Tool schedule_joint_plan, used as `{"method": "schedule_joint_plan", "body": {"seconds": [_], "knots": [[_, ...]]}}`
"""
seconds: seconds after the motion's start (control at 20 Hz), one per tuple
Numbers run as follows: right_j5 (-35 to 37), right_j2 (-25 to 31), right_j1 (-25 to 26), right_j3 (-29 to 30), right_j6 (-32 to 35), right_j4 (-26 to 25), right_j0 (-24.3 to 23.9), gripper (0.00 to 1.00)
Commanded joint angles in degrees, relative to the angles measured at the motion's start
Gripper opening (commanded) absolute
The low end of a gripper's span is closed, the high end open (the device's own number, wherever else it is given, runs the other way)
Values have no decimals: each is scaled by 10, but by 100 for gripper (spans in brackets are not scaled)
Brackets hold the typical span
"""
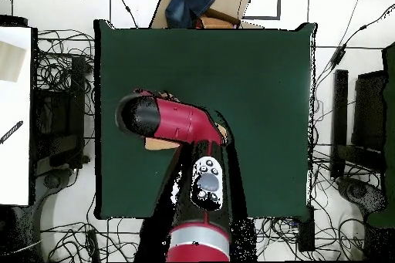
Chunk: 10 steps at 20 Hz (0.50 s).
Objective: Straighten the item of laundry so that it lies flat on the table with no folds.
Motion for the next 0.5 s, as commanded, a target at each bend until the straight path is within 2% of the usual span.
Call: {"method": "schedule_joint_plan", "body": {"seconds": [0.05, 0.5], "knots": [[-17, 46, 58, -15, 108, 21, -5, 0], [7, 56, 50, -13, 89, 18, -30, 0]]}}
